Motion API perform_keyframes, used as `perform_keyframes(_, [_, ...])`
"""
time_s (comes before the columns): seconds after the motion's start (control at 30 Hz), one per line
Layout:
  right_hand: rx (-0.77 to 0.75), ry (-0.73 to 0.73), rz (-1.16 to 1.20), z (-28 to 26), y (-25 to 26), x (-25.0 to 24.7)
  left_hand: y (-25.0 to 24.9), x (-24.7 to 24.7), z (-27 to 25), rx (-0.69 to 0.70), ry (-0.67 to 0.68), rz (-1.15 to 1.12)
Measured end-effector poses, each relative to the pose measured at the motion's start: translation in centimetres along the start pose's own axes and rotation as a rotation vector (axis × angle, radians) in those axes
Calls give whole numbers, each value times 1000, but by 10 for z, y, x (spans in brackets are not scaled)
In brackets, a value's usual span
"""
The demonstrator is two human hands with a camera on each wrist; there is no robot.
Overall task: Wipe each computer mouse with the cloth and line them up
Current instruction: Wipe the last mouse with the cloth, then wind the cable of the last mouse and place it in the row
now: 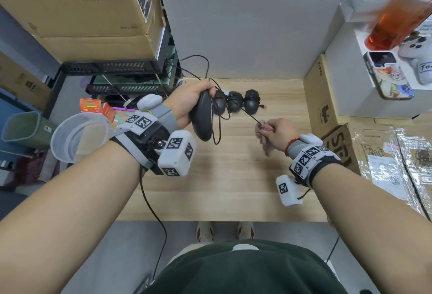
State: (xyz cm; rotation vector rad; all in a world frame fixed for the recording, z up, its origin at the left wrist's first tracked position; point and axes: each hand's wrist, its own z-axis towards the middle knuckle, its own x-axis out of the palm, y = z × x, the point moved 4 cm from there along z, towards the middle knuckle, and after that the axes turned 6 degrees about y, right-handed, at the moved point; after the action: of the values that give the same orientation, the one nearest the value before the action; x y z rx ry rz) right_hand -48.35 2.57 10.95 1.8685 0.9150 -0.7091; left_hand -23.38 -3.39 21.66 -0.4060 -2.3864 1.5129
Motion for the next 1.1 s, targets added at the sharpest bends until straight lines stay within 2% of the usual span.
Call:
perform_keyframes(0.13, [122,39,-27,-5,-38,8,-6,-14,3,-11,-10,-146])
perform_keyframes(0.3, [162,16,31,-6,-40,14,-1,-9,5,-3,-15,-92])
perform_keyframes(0.57, [128,13,144,-15,-27,28,13,-11,6,-70,-72,217])
perform_keyframes(0.73, [54,117,215,-11,-19,32,22,-7,5,-93,-92,274])
perform_keyframes(0.87, [78,144,233,-6,-28,29,25,-20,5,-116,-216,292])
perform_keyframes(0.97, [174,87,226,-7,-39,21,26,-39,3,-147,-338,231])
perform_keyframes(1.1, [246,-3,346,-9,-51,17,31,-47,2,-193,-333,215])
